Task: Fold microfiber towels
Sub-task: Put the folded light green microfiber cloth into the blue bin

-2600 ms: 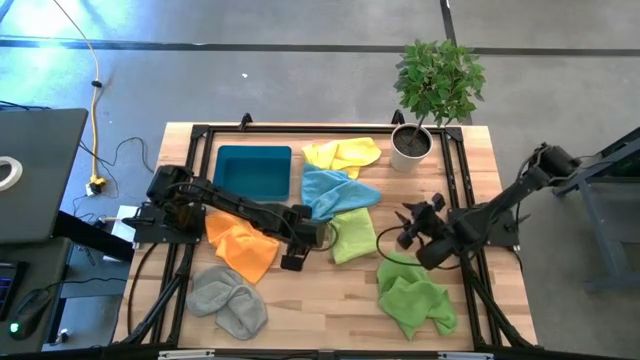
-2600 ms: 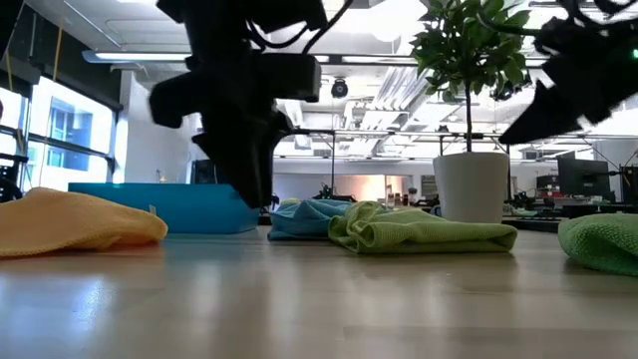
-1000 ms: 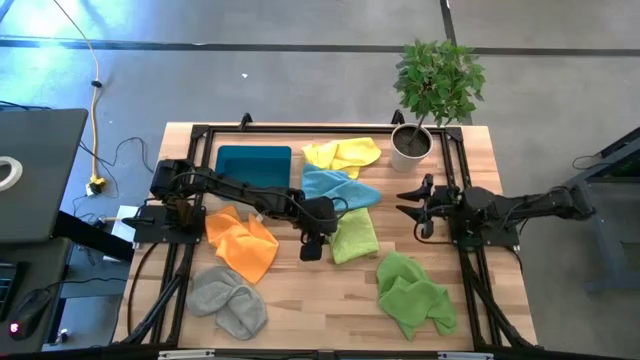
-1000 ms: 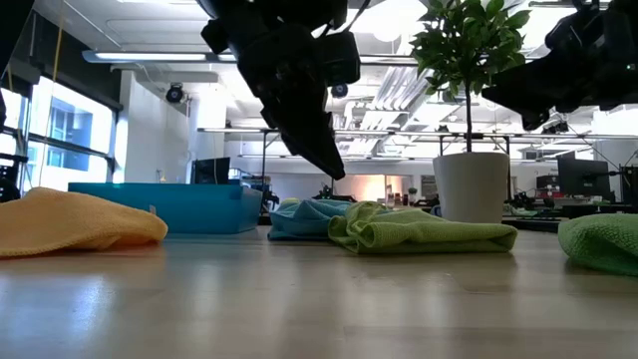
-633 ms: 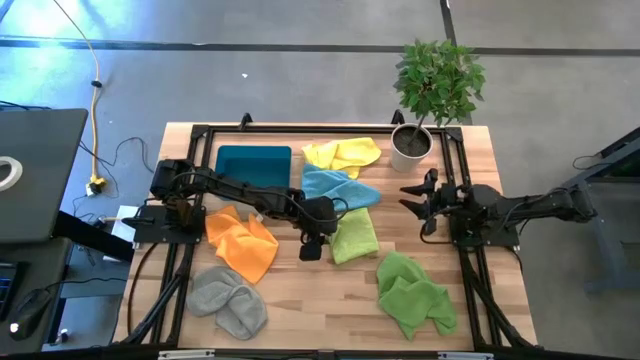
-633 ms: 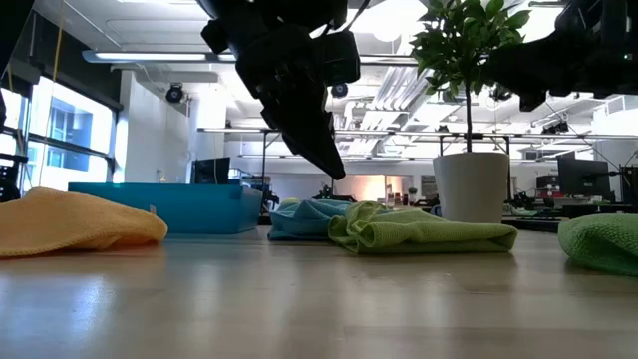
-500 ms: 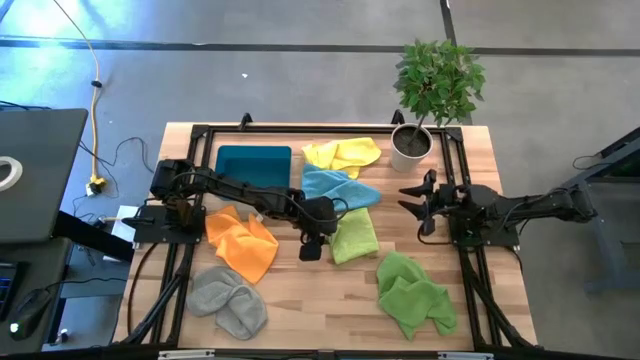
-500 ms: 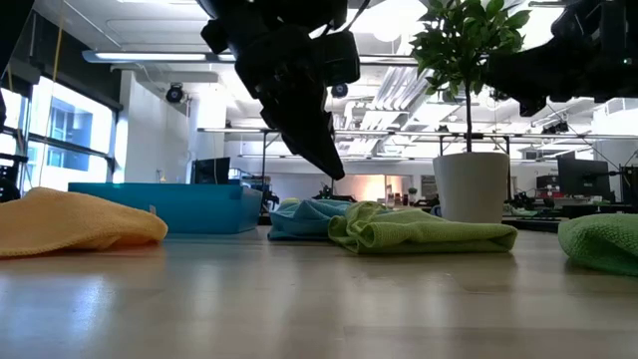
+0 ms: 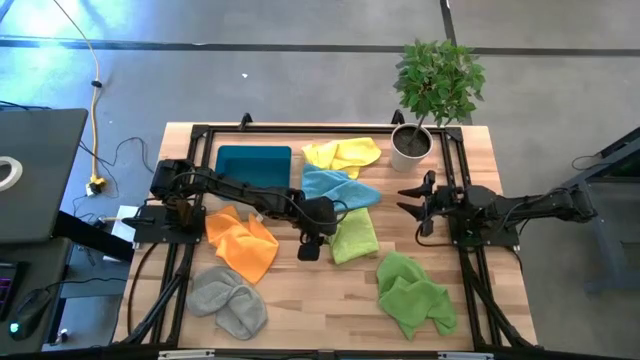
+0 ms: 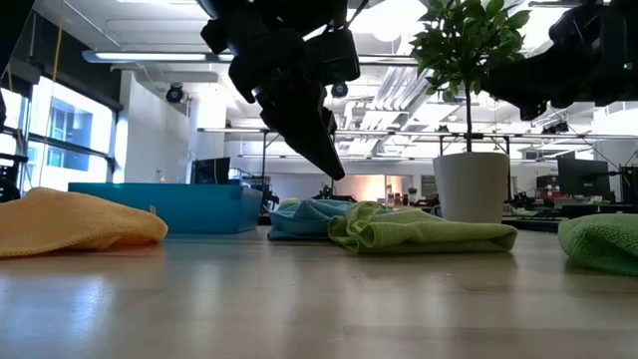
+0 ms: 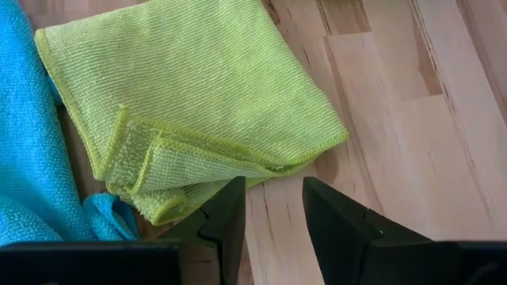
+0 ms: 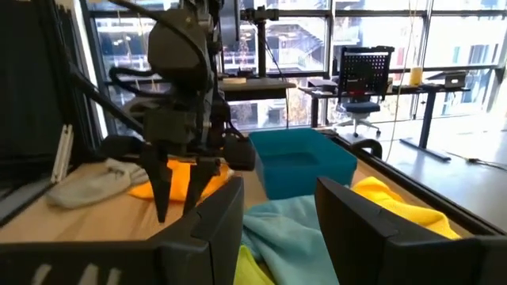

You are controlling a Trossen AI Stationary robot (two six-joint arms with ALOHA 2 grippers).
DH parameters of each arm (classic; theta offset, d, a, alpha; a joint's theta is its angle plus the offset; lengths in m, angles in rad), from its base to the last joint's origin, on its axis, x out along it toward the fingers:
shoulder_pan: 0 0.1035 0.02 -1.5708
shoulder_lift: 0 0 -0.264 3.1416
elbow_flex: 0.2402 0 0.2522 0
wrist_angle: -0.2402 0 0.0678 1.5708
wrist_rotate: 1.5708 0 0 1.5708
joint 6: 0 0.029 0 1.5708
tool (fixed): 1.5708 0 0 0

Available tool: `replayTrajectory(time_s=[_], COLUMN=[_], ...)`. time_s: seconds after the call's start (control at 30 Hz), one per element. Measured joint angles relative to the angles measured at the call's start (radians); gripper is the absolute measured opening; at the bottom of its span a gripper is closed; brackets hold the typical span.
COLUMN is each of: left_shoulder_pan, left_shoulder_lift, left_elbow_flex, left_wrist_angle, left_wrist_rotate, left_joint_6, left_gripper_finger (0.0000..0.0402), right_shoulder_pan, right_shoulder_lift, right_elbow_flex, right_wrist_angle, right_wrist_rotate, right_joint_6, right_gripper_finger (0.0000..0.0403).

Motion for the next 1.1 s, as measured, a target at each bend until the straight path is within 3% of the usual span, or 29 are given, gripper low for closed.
replayTrajectory(time_s=[0.23, 0.5, 0.93, 1.1], left_shoulder_pan=[0.0, 0.0, 0.0, -0.001], left_shoulder_lift=[0.0, 0.0, 0.0, 0.0], left_elbow_flex=[0.0, 0.0, 0.0, 0.0], left_wrist_angle=[0.0, 0.0, 0.0, -0.004], left_wrist_rotate=[-0.002, -0.002, -0.002, -0.002], left_joint_6=[0.0, 0.0, 0.001, 0.076], left_gripper_finger=[0.0117, 0.0117, 0.0117, 0.0117], right_shoulder_pan=[0.0, 0.0, 0.0, 0.0], right_shoulder_lift=[0.0, 0.0, 0.039, 0.039], right_elbow_flex=[0.0, 0.0, 0.0, 0.0], right_wrist_angle=[0.007, 0.177, 0.114, -0.006], right_wrist_rotate=[0.042, 0.284, 0.245, 0.3], right_joint_6=[0.033, 0.062, -0.032, 0.098], right_gripper_finger=[0.0149, 0.0149, 0.0149, 0.0149])
